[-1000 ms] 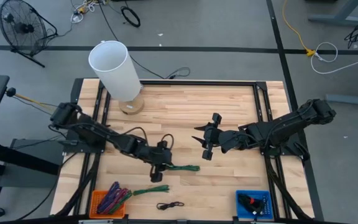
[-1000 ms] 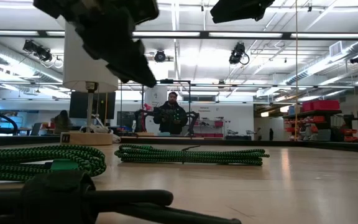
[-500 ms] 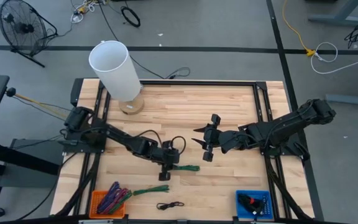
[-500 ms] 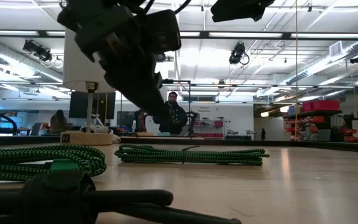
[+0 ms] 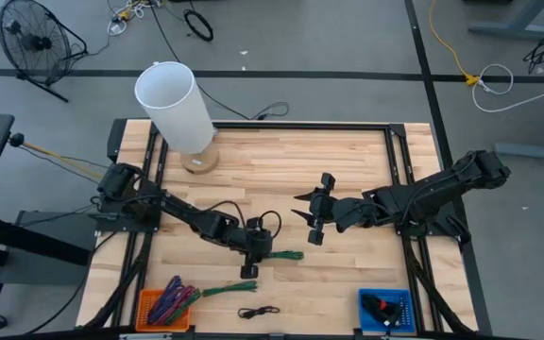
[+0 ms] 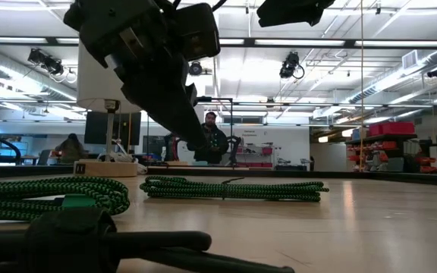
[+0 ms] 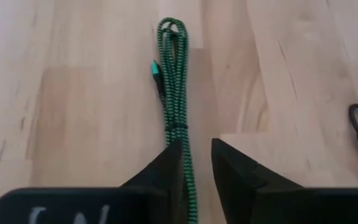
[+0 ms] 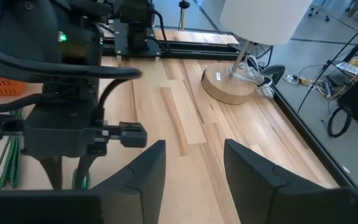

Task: Pick & Place USB Port
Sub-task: Put the green patterned charger cable into the orange bin

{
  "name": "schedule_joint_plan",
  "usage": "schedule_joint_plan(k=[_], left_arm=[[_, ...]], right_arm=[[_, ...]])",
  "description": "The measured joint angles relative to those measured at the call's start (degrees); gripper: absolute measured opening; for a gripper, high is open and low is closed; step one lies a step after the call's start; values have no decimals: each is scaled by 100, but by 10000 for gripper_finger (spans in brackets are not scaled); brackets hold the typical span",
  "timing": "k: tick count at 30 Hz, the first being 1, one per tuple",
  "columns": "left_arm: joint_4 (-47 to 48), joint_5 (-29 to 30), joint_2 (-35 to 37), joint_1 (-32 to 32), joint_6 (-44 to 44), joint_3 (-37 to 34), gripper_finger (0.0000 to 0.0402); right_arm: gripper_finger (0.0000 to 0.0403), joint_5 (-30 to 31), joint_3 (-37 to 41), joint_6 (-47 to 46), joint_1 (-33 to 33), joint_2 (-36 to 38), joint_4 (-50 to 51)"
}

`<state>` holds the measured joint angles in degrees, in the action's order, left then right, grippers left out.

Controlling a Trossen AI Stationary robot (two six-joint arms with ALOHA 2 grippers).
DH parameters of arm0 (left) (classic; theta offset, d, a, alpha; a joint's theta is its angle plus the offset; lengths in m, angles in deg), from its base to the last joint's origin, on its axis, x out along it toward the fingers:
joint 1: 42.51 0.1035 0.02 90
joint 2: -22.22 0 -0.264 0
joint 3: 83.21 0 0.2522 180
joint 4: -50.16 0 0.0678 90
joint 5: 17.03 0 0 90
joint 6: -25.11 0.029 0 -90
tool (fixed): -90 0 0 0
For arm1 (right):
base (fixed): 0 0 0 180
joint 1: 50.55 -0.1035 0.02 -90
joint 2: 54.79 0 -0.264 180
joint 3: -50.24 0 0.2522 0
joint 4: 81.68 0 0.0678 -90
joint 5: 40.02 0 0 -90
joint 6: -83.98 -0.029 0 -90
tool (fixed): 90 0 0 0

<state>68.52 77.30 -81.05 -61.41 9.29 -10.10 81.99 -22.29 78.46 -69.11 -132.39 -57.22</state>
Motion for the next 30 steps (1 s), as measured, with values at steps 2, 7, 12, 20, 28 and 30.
schedule_joint_plan(k=[2,7,12,20,28,30], left_arm=[[-5,21,0,-36,1,-2,105],[-114,88,-62,-37,1,-2,149],[-185,232,-339,-22,5,-6,169],[-389,327,-566,22,-1,-9,166],[-398,410,-669,20,-28,-7,166],[-386,467,-669,20,-30,-11,166]], right_arm=[[164,0,-1,0,0,0,0],[164,2,-2,0,0,0,0],[164,2,-2,0,0,0,-3],[164,0,-4,0,0,0,-2],[164,-2,-4,0,0,0,-2],[164,-3,-4,0,0,0,-2]])
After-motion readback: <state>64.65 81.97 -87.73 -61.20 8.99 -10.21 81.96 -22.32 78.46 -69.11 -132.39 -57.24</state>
